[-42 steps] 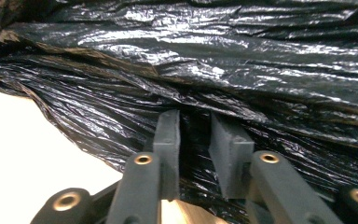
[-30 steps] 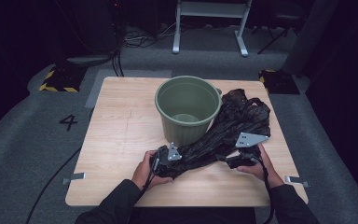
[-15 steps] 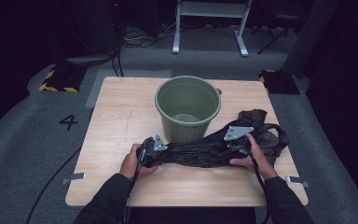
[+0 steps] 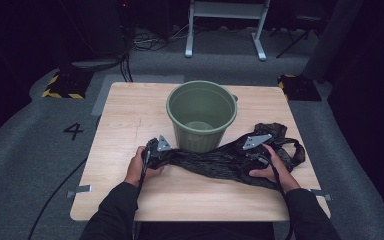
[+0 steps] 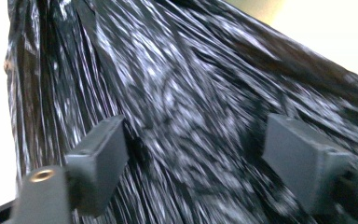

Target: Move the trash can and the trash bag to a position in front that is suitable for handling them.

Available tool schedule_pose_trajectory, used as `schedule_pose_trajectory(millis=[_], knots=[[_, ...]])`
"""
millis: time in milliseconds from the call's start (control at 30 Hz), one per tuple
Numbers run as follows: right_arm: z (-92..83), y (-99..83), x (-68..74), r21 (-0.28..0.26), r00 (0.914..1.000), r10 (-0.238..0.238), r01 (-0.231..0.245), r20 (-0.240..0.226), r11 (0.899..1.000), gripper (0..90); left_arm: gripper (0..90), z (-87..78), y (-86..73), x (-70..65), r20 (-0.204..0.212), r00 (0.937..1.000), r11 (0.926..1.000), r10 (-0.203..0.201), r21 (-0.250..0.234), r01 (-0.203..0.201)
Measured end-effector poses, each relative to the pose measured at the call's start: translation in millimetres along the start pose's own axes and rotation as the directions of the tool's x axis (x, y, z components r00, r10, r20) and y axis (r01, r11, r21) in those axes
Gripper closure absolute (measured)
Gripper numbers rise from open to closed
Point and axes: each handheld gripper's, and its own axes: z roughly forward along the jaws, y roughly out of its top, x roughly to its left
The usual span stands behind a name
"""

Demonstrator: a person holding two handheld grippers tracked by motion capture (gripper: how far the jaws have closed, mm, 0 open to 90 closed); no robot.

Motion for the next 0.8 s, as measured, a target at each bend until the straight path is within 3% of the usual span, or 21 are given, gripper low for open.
schedule_pose_trajectory(millis=[67, 133, 233, 267, 333, 367, 400, 467, 500, 633, 667, 800], knots=[[-1.1, -6.5, -1.9, -0.009, 0.9999, 0.011, -0.011, -0.002, 1.0, 30.2, 74.2, 2.1, 0.4, 6.2, -0.008, 0.9993, 0.9993, -0.037, -0.007, 0.037], [-1.5, -10.0, -2.4, -0.029, 0.9997, 0.025, -0.025, 0.003, 0.999, 33.3, 71.0, 4.8, 0.7, 8.2, -0.019, 0.9987, 0.9987, -0.046, -0.02, 0.046], [-2.8, -11.5, -3.3, -0.045, 0.9995, 0.016, -0.014, 0.026, 0.999, 47.4, 59.5, 6.9, 1.1, 8.3, -0.044, 0.9969, 0.9977, -0.065, -0.025, 0.064], [-2.8, -12.2, -3.5, -0.054, 0.9992, 0.017, -0.016, 0.035, 0.998, 51.9, 56.8, 5.6, 0.8, 9.1, -0.045, 0.9948, 0.9953, -0.091, -0.037, 0.089], [-2.7, -12.7, -3.6, -0.061, 0.9991, 0.021, -0.019, 0.036, 0.998, 55.8, 54.0, 4.1, 0.7, 9.6, -0.045, 0.9938, 0.9937, -0.102, -0.051, 0.1], [-3.2, -13.7, -4.3, -0.072, 0.9983, 0.029, -0.025, 0.05, 0.997, 64.9, 39.4, -0.6, 1.9, 10.0, -0.066, 0.9907, 0.9909, -0.119, -0.07, 0.115], [-3.2, -13.7, -4.3, -0.072, 0.9983, 0.029, -0.025, 0.05, 0.997, 64.9, 33.3, -0.6, 1.9, 10.0, -0.066, 0.9907, 0.9909, -0.119, -0.07, 0.115], [-3.8, -15.9, -4.2, -0.086, 0.9982, 0.031, -0.027, 0.051, 0.996, 71.9, 31.3, -7.7, 4.4, 9.2, -0.048, 0.9907, 0.9881, -0.127, -0.094, 0.122], [-5.3, -17.1, -5.2, -0.085, 0.9973, 0.044, -0.039, 0.059, 0.996, 78.0, 24.1, -12.6, 6.3, 9.0, -0.045, 0.9911, 0.9862, -0.125, -0.115, 0.119], [-7.0, -19.8, -8.6, -0.095, 0.9951, 0.077, -0.07, 0.063, 0.993, 84.2, 18.9, -34.2, 14.5, 8.2, -0.028, 0.9914, 0.975, -0.128, -0.186, 0.121], [-8.7, -21.2, -9.8, -0.092, 0.9946, 0.076, -0.07, 0.071, 0.993, 85.3, 17.7, -42.3, 15.1, 5.3, 0.002, 0.9935, 0.9728, -0.114, -0.203, 0.112], [-13.5, -25.7, -10.6, -0.087, 0.9937, 0.077, -0.069, 0.081, 0.994, 86.2, 17.1, -47.3, 11.8, -2.1, 0.037, 0.9957, 0.9803, -0.085, -0.176, 0.09]])
